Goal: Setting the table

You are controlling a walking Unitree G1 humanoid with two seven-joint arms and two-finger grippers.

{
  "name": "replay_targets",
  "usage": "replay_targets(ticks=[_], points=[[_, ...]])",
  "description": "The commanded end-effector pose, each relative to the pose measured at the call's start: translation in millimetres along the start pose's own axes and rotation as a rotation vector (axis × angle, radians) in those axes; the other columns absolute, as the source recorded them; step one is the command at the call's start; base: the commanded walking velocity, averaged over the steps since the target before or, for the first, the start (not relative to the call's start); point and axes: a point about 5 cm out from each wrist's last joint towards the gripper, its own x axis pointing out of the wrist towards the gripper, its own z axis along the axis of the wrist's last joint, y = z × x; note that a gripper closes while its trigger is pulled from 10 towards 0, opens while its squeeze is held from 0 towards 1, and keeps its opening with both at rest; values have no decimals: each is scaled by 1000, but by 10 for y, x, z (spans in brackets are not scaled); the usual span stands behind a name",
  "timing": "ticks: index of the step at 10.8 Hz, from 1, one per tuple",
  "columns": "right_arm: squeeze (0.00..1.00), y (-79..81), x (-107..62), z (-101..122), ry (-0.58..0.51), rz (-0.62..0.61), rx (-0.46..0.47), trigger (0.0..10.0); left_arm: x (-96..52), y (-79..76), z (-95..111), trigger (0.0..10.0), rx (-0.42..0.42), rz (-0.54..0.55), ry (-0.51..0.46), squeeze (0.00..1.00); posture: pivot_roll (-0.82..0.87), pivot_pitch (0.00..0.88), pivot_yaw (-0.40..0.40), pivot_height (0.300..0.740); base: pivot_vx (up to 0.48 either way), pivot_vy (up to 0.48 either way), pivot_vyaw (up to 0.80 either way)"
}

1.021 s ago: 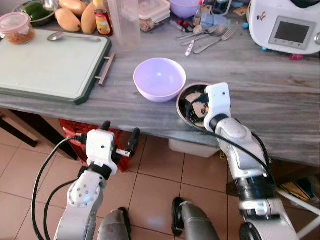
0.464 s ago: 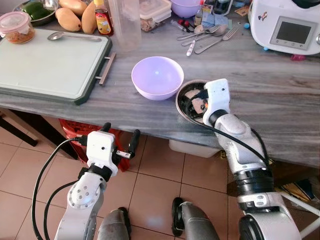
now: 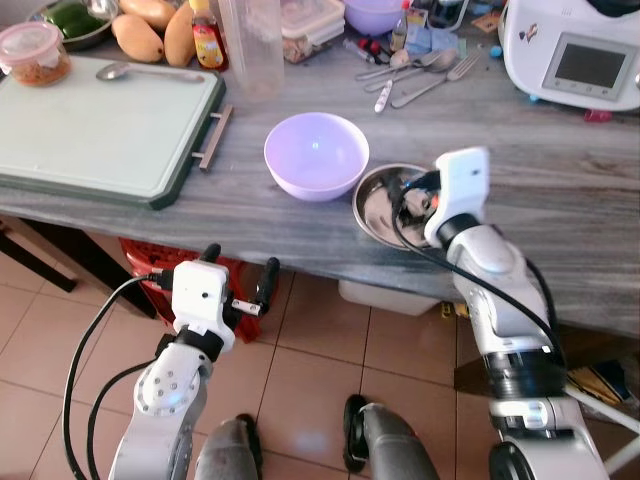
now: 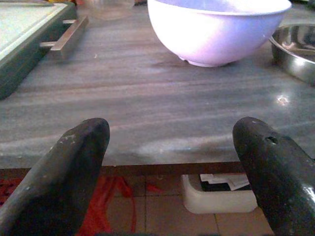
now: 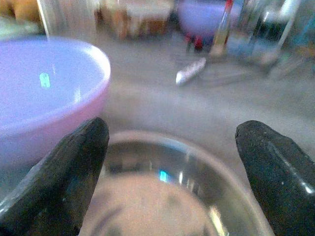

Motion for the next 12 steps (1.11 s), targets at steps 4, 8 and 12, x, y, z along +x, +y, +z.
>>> replay_targets(ticks=[4,8,12], points=[[0,135,-359,161,-213,15,-109,10000,83,130,80,10000,9,156,-13,0,1,162,-20,740,0,0,0],[0,152,-619,14,-209,-6,-169,10000,167,143,120,10000,-30,182,-31,0,-27,143,-14,740,-67,0,0],[0,228,-609,-12,-200,49,-141,10000,280,144,155,10000,-37,182,-52,0,-32,128,-18,740,-331,0,0]])
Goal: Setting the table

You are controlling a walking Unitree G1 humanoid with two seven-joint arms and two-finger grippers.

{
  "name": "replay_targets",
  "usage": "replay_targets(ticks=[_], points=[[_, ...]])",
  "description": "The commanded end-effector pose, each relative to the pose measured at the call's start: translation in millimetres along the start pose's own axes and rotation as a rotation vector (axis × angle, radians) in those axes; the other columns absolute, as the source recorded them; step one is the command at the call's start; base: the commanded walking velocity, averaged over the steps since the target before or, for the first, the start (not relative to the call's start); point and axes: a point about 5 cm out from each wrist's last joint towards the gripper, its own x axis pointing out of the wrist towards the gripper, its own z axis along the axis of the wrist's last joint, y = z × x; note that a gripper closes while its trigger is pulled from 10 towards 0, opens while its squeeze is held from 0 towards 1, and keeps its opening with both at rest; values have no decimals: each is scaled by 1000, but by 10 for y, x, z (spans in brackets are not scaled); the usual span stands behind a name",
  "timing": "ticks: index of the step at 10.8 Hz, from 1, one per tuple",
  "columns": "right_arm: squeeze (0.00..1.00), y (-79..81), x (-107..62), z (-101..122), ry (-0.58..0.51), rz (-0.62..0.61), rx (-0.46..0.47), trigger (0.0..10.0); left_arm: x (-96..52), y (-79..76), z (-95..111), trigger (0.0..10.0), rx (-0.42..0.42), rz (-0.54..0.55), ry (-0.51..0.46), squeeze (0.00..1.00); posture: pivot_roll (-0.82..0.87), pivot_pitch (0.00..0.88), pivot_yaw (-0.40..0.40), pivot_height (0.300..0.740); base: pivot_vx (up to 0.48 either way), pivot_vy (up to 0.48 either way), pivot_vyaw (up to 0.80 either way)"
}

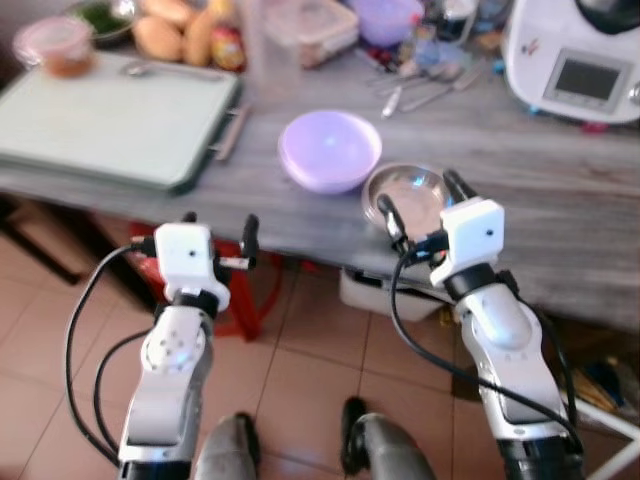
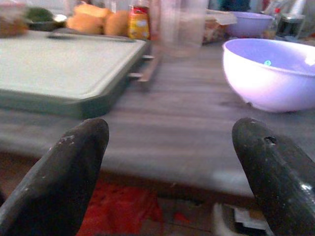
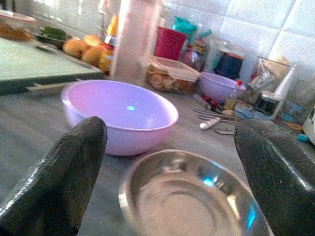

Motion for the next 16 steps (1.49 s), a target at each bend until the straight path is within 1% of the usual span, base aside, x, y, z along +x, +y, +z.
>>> replay_targets(ticks=[1,2,3,4,5,6,7,8,9,10,11,12,13,14,15,16], points=[[0,-23,-9,33,-13,7,9,10000,-17,-4,-43,10000,-7,1,16,0,-31,127,-15,740,-352,0,0],[0,44,-115,-177,77,132,51,10000,0,69,-103,10000,3,-9,38,0,-16,14,16,740,-307,0,0],[0,135,-214,-320,127,210,-3,10000,18,91,-158,10000,19,-34,51,0,-16,0,20,740,-311,0,0],[0,101,-227,-429,174,141,6,10000,17,95,-212,10000,49,-68,61,0,-9,0,29,740,-307,0,0],[0,-6,-221,-505,195,44,-11,10000,-7,157,-261,10000,71,-63,75,0,-3,0,25,740,-307,0,0],[0,-117,-216,-561,220,-56,-9,10000,-17,197,-284,10000,66,-43,80,0,3,0,13,740,-307,0,0],[0,-239,-237,-623,248,-184,-34,10000,-42,246,-321,10000,58,-9,86,0,9,0,7,740,-307,0,0],[0,-254,-285,-636,249,-286,-33,10000,-87,257,-387,10000,54,11,90,0,10,0,-6,740,-296,0,0],[0,-243,-271,-627,226,-318,-32,10000,-86,223,-423,10000,54,2,95,0,-1,0,-6,740,-292,0,0],[0,-180,-212,-631,238,-314,6,10000,-40,172,-419,10000,62,-26,91,0,-1,0,-12,740,0,0,0],[0,-125,-201,-586,185,-294,44,10000,-28,139,-423,10000,51,-68,67,0,-3,0,-11,740,0,0,0],[0,-144,-207,-587,201,-322,64,10000,-55,115,-433,10000,18,-81,82,0,-9,0,-9,740,0,0,0],[0,-121,-189,-542,179,-298,55,10000,-101,97,-457,10000,-11,-80,86,0,-19,0,-5,740,0,0,0],[0,-103,-198,-566,203,-291,87,10000,-151,55,-508,10000,-35,-74,100,0,-23,0,-6,740,0,0,-800],[0,-104,-204,-584,206,-287,88,10000,-161,-4,-507,10000,-54,-97,97,0,-27,0,-6,740,0,-337,-800],[0,-127,-155,-538,181,-283,94,10000,-123,-46,-454,10000,-57,-112,76,0,-30,1,-5,740,0,-368,-800]])
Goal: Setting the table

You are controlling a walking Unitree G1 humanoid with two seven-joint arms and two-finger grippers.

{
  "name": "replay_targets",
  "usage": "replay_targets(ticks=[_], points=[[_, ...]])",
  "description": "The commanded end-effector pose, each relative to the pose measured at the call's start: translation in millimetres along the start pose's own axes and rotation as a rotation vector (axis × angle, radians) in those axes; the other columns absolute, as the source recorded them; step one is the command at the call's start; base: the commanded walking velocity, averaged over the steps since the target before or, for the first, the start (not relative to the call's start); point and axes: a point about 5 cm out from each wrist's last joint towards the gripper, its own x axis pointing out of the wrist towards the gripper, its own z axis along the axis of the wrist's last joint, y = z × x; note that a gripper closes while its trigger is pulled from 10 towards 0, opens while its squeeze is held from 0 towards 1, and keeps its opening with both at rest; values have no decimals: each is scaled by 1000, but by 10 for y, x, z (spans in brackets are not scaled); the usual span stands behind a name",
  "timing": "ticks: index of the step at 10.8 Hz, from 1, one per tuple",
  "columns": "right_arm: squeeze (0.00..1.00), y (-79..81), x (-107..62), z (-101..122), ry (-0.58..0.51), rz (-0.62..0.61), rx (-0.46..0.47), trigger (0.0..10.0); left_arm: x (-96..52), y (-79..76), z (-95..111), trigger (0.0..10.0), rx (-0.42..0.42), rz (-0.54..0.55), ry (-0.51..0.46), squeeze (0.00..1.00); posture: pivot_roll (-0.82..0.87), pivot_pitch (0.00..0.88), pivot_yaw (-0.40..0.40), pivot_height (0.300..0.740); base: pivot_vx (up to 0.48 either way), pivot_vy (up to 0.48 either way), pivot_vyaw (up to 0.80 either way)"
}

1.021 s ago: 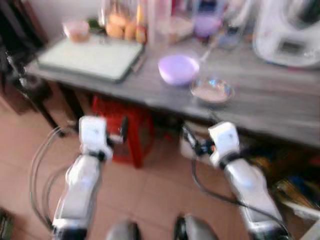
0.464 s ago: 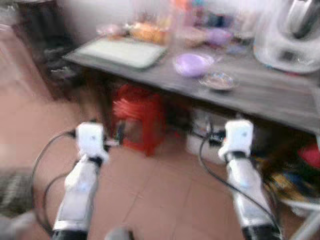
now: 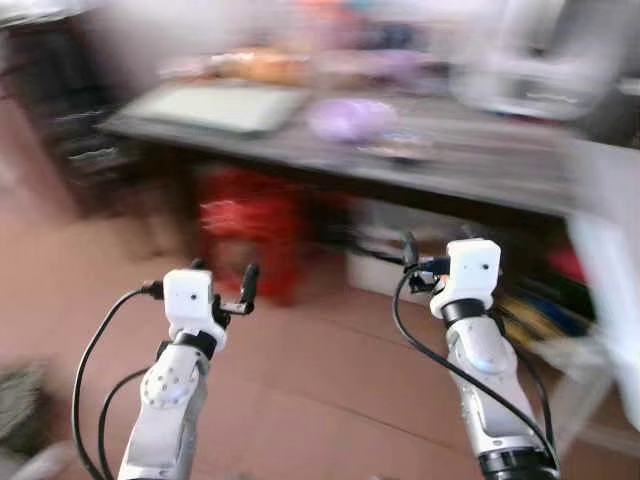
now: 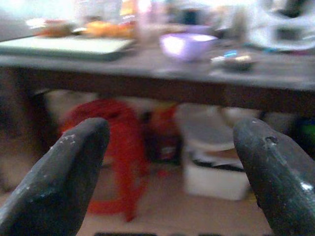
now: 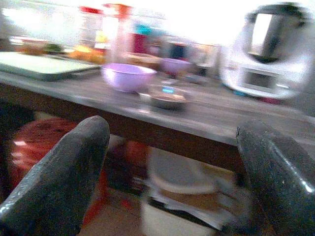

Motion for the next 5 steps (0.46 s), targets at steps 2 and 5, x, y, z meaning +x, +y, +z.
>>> replay_targets(ticks=[2,5], points=[[0,26,141,165,-59,22,-8,10000,97,-69,100,10000,-7,-29,-42,0,-34,12,-11,740,0,-368,0],[0,-66,190,137,-28,-41,-55,10000,97,-71,128,10000,-12,-27,-52,0,-34,34,-8,740,0,-393,0]])
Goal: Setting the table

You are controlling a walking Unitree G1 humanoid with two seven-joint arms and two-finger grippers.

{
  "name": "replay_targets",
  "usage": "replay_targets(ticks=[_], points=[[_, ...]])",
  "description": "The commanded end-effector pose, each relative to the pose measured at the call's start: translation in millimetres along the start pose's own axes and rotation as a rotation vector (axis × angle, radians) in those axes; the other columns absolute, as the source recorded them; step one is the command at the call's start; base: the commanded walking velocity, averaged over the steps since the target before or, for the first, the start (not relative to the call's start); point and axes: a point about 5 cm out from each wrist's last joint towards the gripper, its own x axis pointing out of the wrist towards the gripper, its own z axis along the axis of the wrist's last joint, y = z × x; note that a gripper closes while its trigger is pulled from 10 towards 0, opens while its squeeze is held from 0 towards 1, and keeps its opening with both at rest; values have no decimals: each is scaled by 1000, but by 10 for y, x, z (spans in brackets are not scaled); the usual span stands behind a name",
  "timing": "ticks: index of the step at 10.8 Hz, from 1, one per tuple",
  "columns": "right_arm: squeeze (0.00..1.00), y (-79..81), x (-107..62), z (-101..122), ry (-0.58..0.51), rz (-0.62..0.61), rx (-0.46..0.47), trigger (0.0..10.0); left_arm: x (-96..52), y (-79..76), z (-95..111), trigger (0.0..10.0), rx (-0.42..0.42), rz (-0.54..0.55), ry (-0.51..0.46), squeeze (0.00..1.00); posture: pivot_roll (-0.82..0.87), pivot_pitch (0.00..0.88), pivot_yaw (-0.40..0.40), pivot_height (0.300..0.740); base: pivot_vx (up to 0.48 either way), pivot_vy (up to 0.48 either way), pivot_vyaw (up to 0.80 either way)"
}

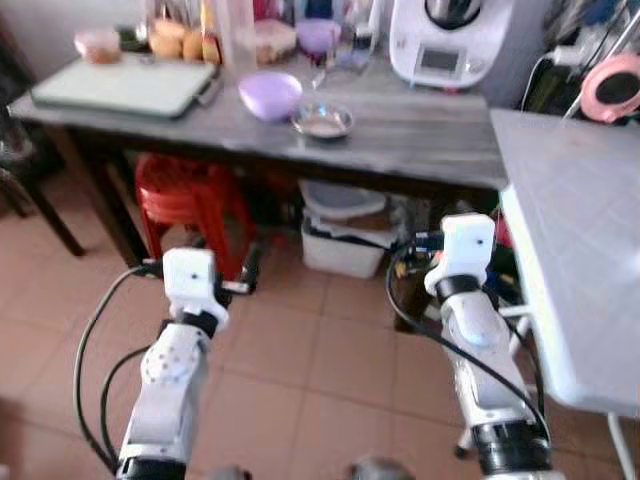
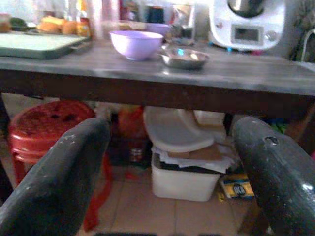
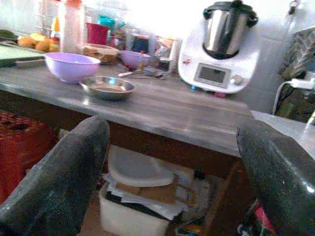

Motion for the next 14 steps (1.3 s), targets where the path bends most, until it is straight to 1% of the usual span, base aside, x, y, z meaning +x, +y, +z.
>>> replay_targets(ticks=[1,2,3,4,5,6,7,10,12,13,14], points=[[0,-94,-9,-64,36,-49,79,10000,14,-93,36,10000,-10,-35,-11,0,-35,42,-1,740,0,-394,0],[0,-110,-2,-66,43,-58,73,10000,27,-84,54,10000,-2,-37,-15,0,-33,50,-1,740,0,-386,0],[0,-78,-24,-19,9,-34,74,10000,37,-63,79,10000,2,-35,-20,0,-29,57,-2,740,0,-382,0],[0,-23,-21,-27,39,-9,64,10000,19,-35,95,10000,7,-26,-24,0,-28,70,-1,740,0,-349,0],[0,-14,-24,-30,36,-9,111,10000,7,-39,91,10000,7,-26,-23,0,-28,77,0,740,0,-345,-781],[0,-27,-23,-19,23,-12,93,10000,-13,-71,83,10000,6,-31,-19,0,-26,79,0,740,0,-296,-800],[0,-36,-29,-12,18,-16,108,10000,-23,-72,86,10000,2,-26,-14,0,-24,88,1,740,0,0,0],[0,-84,4,11,16,-24,91,10000,-37,-64,126,10000,-8,-29,-20,0,-22,116,3,740,0,0,0],[0,-92,39,-35,72,-23,84,10000,-59,-86,131,10000,-19,-47,-13,0,-21,142,7,740,0,0,0],[0,-111,121,-48,109,-20,80,10000,-104,-122,118,10000,-28,-71,4,0,-21,166,10,740,0,0,0],[0,-119,148,-58,125,-20,77,10000,-122,-128,107,10000,-29,-76,11,0,-20,171,10,740,0,0,0]])
